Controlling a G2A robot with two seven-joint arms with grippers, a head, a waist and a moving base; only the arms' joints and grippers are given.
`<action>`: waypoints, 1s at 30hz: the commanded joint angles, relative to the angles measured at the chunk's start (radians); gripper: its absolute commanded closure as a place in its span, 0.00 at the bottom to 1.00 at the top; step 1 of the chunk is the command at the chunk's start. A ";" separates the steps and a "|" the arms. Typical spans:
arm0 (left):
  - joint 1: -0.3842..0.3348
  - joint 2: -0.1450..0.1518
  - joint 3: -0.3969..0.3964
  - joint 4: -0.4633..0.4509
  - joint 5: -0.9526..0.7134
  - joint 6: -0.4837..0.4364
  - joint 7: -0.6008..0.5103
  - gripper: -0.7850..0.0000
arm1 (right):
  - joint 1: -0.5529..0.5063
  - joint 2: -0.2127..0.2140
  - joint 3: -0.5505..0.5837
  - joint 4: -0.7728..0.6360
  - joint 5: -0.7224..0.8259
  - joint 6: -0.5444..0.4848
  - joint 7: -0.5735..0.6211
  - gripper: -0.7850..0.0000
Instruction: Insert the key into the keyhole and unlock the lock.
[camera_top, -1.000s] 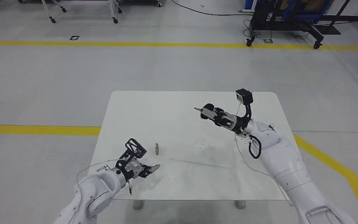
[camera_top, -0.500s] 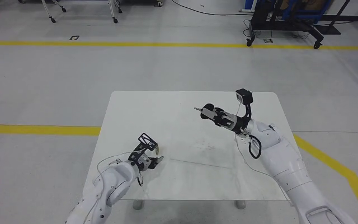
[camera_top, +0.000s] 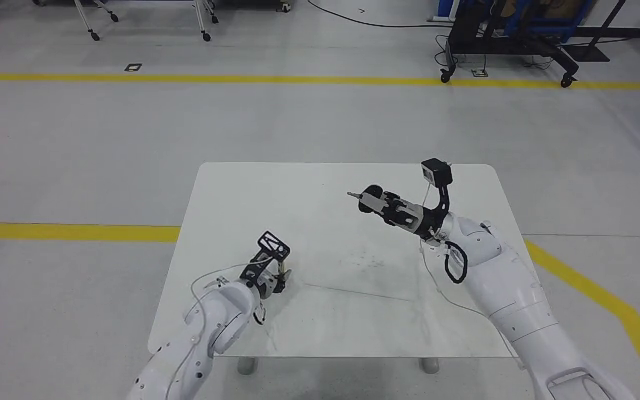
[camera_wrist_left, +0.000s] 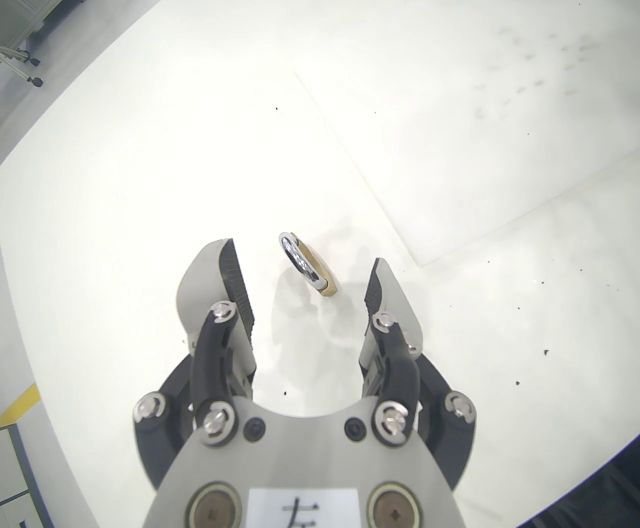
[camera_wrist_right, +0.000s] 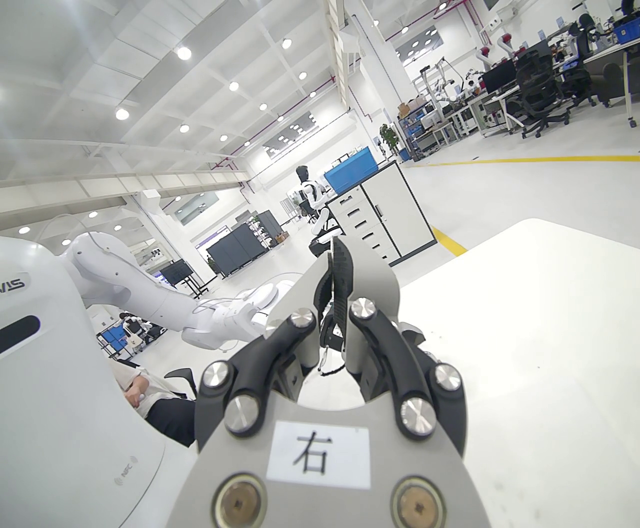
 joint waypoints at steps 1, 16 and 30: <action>-0.003 -0.001 0.004 0.001 0.009 0.004 -0.005 0.65 | 0.000 0.000 0.000 0.000 0.000 0.000 0.000 1.00; -0.020 -0.009 0.010 0.009 0.036 0.000 -0.037 1.00 | 0.000 0.000 0.000 0.000 0.000 0.000 0.000 1.00; -0.042 -0.008 -0.059 0.075 -0.178 -0.137 0.035 1.00 | 0.000 0.000 0.000 0.000 0.000 0.000 0.000 1.00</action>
